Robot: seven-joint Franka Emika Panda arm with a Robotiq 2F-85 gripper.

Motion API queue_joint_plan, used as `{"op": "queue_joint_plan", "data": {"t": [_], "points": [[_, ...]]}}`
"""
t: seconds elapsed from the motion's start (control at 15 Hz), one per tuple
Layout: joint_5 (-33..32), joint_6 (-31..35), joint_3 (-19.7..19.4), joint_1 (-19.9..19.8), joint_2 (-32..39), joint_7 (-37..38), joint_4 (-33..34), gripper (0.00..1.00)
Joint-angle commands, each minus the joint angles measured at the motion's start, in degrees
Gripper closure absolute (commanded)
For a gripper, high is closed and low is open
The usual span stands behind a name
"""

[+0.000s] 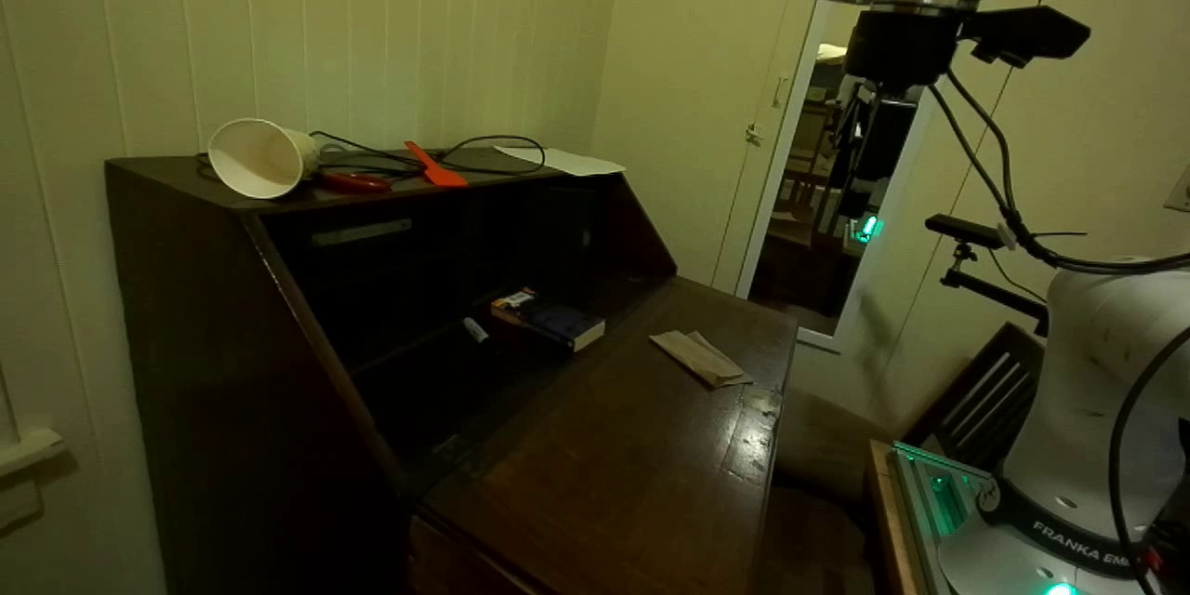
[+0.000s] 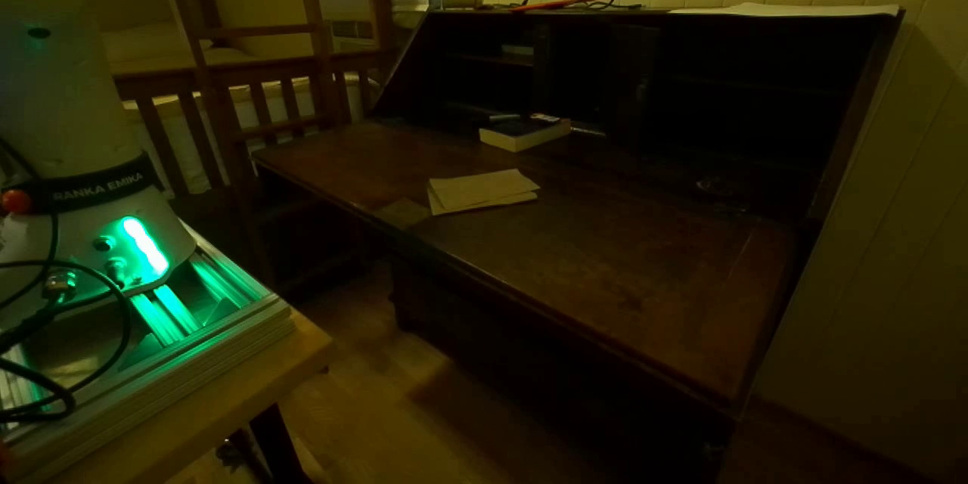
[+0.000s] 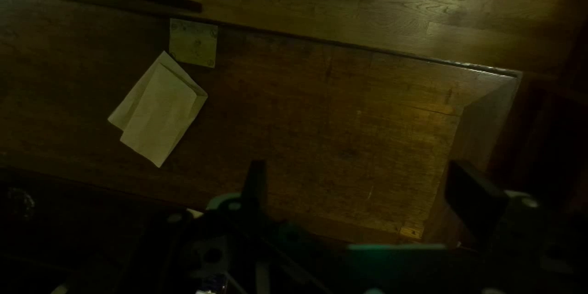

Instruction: Pick up the cup from the top of the cabinet and put it on the cabinet

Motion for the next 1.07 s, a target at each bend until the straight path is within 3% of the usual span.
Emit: {"op": "queue_joint_plan", "data": {"t": [0.0, 0.4, 0.73, 0.93, 1.0], "points": [[-0.6, -0.2, -0.7, 1.1, 0.2, 0.6, 0.2, 0.00], [-2.4, -0.6, -5.5, -2.5, -0.1, 0.9, 1.9, 0.00], [-5.4, -0.8, -10.7, -6.7, 6.1, 0.6, 10.7, 0.00], [-4.0, -3.1, -13.8, -6.4, 10.5, -3.5, 17.3, 0.00], [-4.3, -0.3, -12.6, -6.5, 6.0, -1.5, 11.8, 0.00]]}}
